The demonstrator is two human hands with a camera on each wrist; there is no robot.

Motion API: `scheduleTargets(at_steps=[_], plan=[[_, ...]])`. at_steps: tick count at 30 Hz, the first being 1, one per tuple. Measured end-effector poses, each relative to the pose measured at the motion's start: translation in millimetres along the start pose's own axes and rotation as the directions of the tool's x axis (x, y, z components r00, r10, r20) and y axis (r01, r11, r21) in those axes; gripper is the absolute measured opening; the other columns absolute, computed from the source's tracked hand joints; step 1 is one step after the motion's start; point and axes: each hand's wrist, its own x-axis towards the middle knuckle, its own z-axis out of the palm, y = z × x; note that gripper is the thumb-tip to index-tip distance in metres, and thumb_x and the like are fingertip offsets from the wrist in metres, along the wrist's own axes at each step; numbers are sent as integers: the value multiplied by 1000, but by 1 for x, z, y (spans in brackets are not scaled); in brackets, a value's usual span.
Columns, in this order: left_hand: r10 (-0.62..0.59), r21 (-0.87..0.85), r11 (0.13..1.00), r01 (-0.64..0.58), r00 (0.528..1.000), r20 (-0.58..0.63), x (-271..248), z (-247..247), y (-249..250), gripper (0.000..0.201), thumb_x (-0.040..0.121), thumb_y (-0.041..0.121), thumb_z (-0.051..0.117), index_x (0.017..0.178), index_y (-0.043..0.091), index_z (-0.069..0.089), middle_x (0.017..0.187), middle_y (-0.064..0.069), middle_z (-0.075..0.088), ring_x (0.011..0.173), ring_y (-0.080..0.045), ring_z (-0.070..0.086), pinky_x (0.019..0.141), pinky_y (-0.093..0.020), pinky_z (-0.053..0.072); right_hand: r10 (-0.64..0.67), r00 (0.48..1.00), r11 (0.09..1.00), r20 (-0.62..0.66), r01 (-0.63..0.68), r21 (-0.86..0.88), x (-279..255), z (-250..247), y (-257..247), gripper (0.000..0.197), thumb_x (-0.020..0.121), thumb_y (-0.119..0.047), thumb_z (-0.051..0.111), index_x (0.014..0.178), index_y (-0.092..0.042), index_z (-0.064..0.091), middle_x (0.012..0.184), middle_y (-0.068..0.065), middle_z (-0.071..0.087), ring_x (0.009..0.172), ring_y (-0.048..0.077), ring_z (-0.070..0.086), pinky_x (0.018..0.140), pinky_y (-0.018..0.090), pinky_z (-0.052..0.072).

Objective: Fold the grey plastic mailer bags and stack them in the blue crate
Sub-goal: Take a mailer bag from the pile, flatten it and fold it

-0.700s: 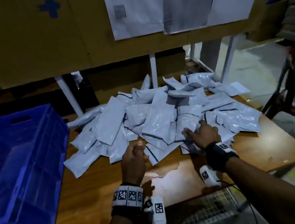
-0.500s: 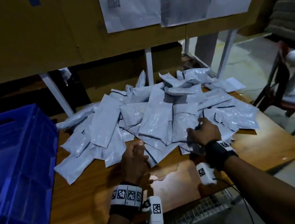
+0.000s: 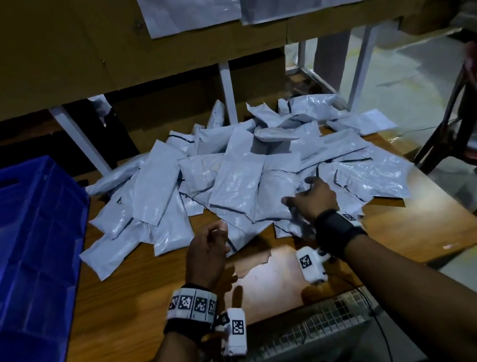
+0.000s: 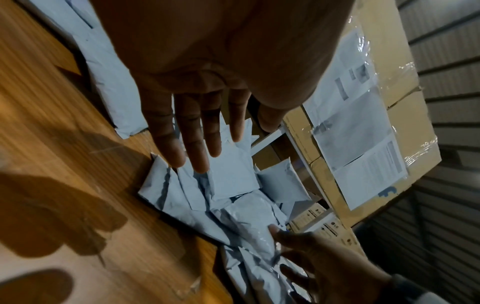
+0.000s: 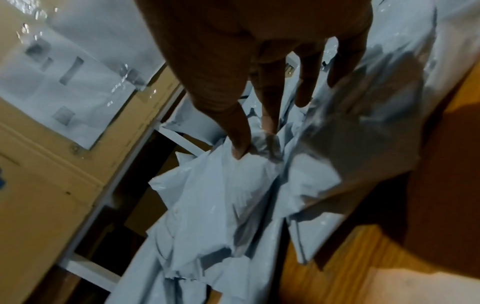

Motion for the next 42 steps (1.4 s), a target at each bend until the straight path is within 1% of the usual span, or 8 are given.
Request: scheduleTargets(at_steps=[6, 11, 17, 23, 29, 33, 37, 42], plan=[[7, 20, 1000, -5, 995, -104, -37, -20, -21, 49, 78, 82, 57, 112, 49, 65, 110, 9, 73, 99, -20, 71, 85, -57, 58, -186, 976, 946, 109, 148, 290, -19, -43, 12, 50, 63, -24, 93, 108, -23, 70, 86, -1, 75, 83, 19, 74, 79, 45, 64], [-15, 44, 999, 25, 975, -223, -99, -42, -35, 48, 79, 76, 63, 115, 44, 66, 110, 11, 73, 98, -21, 73, 80, -49, 60, -308, 826, 945, 473, 209, 251, -61, -51, 39, 19, 79, -7, 86, 95, -13, 79, 70, 3, 74, 61, 18, 64, 63, 36, 53], [-14, 174, 984, 43, 986, -167, -133, -55, -56, 27, 97, 20, 68, 123, 26, 65, 113, 8, 69, 101, -4, 64, 80, -41, 59, -329, 732, 933, 597, 351, 85, -70, -9, 50, 12, 83, -12, 84, 94, -16, 81, 84, 7, 79, 81, 31, 75, 74, 47, 61], [-252, -29, 968, 251, 968, -25, -102, -42, -57, 43, 78, 40, 71, 119, 44, 57, 105, -16, 72, 84, -35, 73, 72, -52, 60, -254, 766, 935, 590, 352, -54, -66, 15, 34, 12, 84, -10, 80, 84, -21, 83, 81, -3, 77, 69, 11, 67, 64, 28, 55], [-282, -111, 954, 278, 959, -15, -42, -27, -62, 91, 39, 24, 93, 120, 33, 52, 96, -8, 75, 90, -25, 75, 77, -54, 63, -207, 788, 913, 580, 368, -174, -50, -4, 32, 19, 81, -6, 75, 83, -23, 84, 82, -3, 79, 78, 17, 73, 68, 38, 60], [-151, 82, 987, 137, 968, 200, -25, -9, -45, 88, 62, -1, 89, 139, 22, 54, 118, -7, 66, 103, -25, 69, 92, -45, 60, -206, 809, 910, 551, 366, -197, -47, -21, 40, 17, 84, -6, 78, 78, -21, 81, 57, -13, 69, 50, -2, 58, 61, 26, 48], [-27, 437, 884, -163, 918, 395, -12, 10, -36, 61, 87, 5, 70, 145, 19, 55, 150, -11, 53, 135, -29, 54, 110, -23, 39, -191, 814, 918, 548, 346, -194, -46, -44, 55, 14, 84, -6, 81, 82, -20, 83, 64, -10, 73, 53, -3, 60, 63, 27, 50], [-133, 491, 863, -123, 880, 455, 11, 13, -23, 57, 101, 26, 58, 156, 24, 40, 167, -7, 27, 150, -27, 33, 121, -35, 29, -239, 792, 925, 562, 361, -115, -62, -62, 62, 15, 86, -8, 80, 88, -22, 84, 77, -3, 78, 68, 10, 69, 66, 29, 56]])
